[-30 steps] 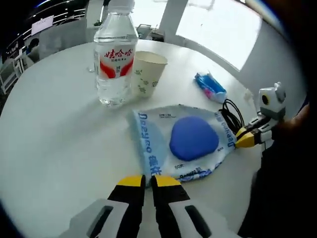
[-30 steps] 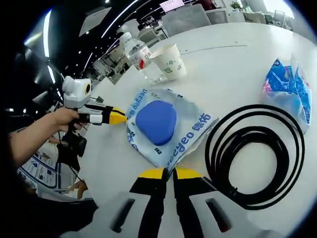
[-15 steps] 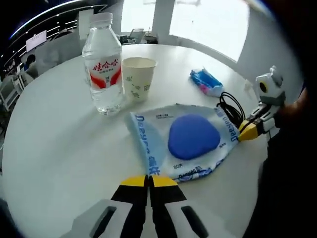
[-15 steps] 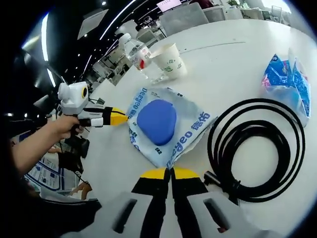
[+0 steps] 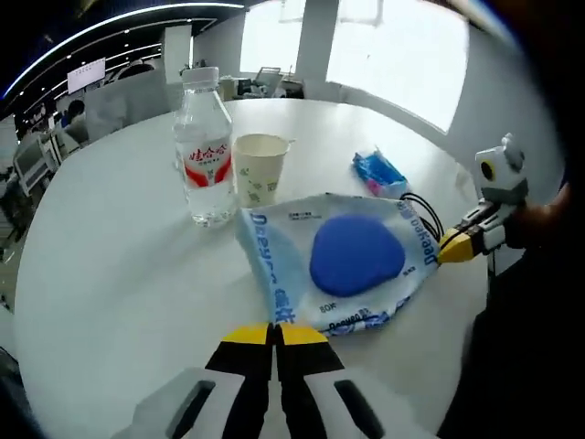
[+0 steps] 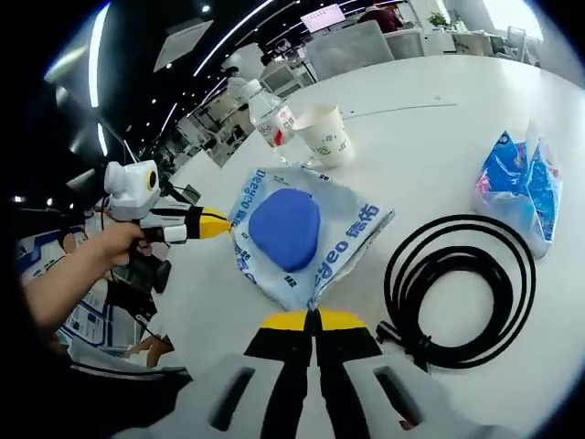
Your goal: Arrange the tabletop items into an orderly group along one side of the table until the central work area is clear of visible clutter.
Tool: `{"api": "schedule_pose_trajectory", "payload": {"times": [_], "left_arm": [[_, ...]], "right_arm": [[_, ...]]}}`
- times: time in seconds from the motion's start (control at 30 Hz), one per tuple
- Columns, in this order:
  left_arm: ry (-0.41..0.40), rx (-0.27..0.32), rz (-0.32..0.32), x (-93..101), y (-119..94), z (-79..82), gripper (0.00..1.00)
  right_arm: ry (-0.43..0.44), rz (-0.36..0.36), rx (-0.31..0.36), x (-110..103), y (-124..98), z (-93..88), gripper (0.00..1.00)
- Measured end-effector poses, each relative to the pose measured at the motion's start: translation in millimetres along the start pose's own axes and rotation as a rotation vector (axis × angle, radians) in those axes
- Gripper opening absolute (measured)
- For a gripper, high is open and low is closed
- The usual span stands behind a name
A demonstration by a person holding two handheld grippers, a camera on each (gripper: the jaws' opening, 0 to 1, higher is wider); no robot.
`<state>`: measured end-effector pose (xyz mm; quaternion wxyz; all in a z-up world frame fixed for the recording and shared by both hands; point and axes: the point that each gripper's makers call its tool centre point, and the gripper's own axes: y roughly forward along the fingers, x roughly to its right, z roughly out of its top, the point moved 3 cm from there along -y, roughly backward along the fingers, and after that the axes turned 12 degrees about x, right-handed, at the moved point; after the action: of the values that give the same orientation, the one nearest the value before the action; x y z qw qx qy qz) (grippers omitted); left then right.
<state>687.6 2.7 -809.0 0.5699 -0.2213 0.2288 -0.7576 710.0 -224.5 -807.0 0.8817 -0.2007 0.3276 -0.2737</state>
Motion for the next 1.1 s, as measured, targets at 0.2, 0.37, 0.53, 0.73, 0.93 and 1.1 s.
{"api": "schedule_pose_trajectory", "payload": {"times": [0.2,0.37,0.53,0.73,0.93,1.1], "left_arm": [[-0.032,0.029,0.021,7.7,-2,8.5,0.00],[-0.063,0.054,0.041,14.1,-5,20.2,0.00],[-0.108,0.099,0.054,23.1,-6,39.0,0.00],[-0.141,0.153,0.060,38.7,-5,64.5,0.00],[-0.166,0.189,0.068,48.1,-2,80.7,0.00],[-0.168,0.207,0.076,50.6,8,96.9,0.00]], "right_arm": [[-0.018,-0.017,0.032,6,-10,15.8,0.00],[-0.028,-0.027,0.056,10,-20,31.9,0.00],[-0.064,-0.047,0.081,24,-29,56.0,0.00],[-0.123,-0.070,0.088,40,-40,80.9,0.00],[-0.131,-0.082,0.097,52,-44,94.9,0.00],[-0.152,-0.095,0.107,63,-46,107.0,0.00]]}}
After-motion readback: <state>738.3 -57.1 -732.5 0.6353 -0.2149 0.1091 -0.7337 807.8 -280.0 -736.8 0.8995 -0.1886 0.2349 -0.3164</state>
